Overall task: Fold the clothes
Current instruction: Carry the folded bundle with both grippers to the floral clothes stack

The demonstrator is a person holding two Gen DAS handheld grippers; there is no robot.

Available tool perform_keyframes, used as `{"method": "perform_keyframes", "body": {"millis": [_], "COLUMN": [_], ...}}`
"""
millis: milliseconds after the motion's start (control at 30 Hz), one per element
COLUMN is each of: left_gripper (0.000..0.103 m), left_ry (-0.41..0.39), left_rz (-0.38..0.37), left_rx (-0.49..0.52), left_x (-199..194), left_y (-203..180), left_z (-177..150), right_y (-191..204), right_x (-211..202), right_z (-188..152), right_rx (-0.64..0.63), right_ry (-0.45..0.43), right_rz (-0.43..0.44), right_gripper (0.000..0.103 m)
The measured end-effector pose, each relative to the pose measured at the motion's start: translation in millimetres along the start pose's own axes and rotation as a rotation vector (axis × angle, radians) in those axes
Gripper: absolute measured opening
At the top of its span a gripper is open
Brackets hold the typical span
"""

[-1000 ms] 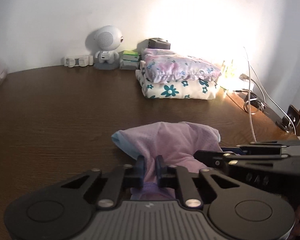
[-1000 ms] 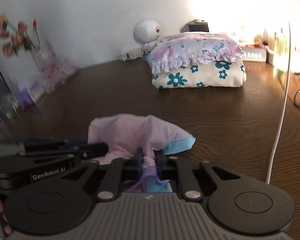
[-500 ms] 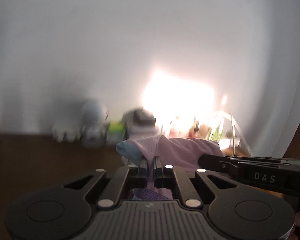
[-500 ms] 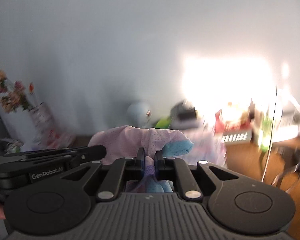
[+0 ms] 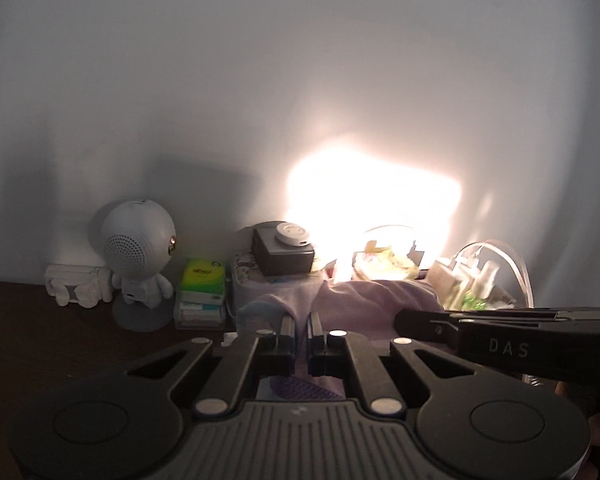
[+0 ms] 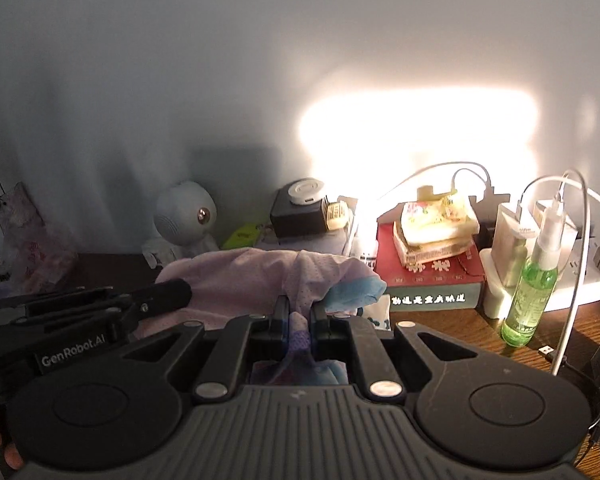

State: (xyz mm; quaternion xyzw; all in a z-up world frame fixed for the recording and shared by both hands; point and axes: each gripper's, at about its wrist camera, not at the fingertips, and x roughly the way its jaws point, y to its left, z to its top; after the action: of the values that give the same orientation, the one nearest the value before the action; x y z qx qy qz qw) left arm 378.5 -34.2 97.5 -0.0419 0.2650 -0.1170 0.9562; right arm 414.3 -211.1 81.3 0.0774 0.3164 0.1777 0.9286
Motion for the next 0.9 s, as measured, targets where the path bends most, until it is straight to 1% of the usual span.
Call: {"method": "perform_keyframes", "body": {"millis": [67,133,167,200,233,267,333,367,400,433,467,500,533,567,600,633,667,700,733,767,800,833,900], "left_gripper": [0.005,0.015,0.021,0.032,0.037,0.037,0.036,0.034,0.034,0.034,0.034,0.033,0.032,0.03,0.029,0.028,0.03,0.038,0.045,0.047,0.047,0.046,0.045], "left_ry": [0.016,0.025,0.027,0.03,0.033,0.027,-0.023,-0.059,-0.095,-0.111,-0.091,-0.054,-0.017,0.015,0.029,0.023,0.013,0.023,0.046,0.069,0.092,0.124,0.191], "left_rz": [-0.014,-0.011,-0.006,-0.001,0.005,0.007,0.022,0.032,0.041,0.045,0.043,0.042,0.042,0.053,0.075,0.083,0.07,0.043,0.012,-0.019,-0.05,-0.072,-0.083], "left_rx": [-0.002,-0.007,-0.01,-0.013,-0.016,-0.032,-0.092,-0.113,-0.134,-0.128,-0.089,-0.043,0.002,0.032,0.029,-0.008,-0.068,-0.126,-0.174,-0.223,-0.272,-0.305,-0.335], "left_x": [6,8,8,7,7,5,-6,-12,-18,-21,-16,-10,-3,3,5,2,-3,-7,-7,-7,-8,-5,6], "left_y": [2,5,7,10,13,18,28,30,31,28,20,10,1,-5,-7,-3,5,13,20,27,33,36,34], "left_z": [-5,-9,-9,-10,-11,-10,-1,3,8,10,9,5,1,-3,-8,-10,-9,-7,-5,-3,-1,0,1], "right_y": [-4,-8,-11,-12,-13,-13,-15,-14,-12,-11,-10,-8,-4,-3,-2,-5,-11,-22,-32,-40,-49,-51,-54], "right_x": [8,8,7,4,-2,-10,-26,-24,-22,-20,-18,-15,-11,-13,-15,-21,-27,-32,-35,-36,-37,-33,-24], "right_z": [-7,-9,-9,-7,-5,-2,4,4,3,3,3,2,-1,-4,-8,-10,-10,-10,-11,-12,-14,-15,-18], "right_rx": [0.001,0.014,0.023,0.025,0.013,0.014,0.017,0.021,0.026,0.031,0.035,0.04,0.033,0.044,0.057,0.085,0.125,0.171,0.221,0.265,0.309,0.325,0.354], "right_ry": [0.005,-0.016,-0.025,-0.031,-0.056,-0.09,-0.159,-0.15,-0.138,-0.127,-0.115,-0.103,-0.084,-0.087,-0.093,-0.109,-0.119,-0.126,-0.125,-0.115,-0.103,-0.083,-0.041], "right_rz": [-0.009,-0.01,-0.014,-0.027,-0.035,-0.052,-0.086,-0.074,-0.059,-0.044,-0.029,-0.014,-0.033,-0.053,-0.073,-0.078,-0.076,-0.068,-0.049,-0.016,0.018,0.032,0.059], "right_gripper": [0.011,0.017,0.03,0.037,0.038,0.04,0.04,0.037,0.024,0.021,0.021,0.021,0.021,0.022,0.025,0.029,0.043,0.048,0.048,0.048,0.048,0.048,0.048]}}
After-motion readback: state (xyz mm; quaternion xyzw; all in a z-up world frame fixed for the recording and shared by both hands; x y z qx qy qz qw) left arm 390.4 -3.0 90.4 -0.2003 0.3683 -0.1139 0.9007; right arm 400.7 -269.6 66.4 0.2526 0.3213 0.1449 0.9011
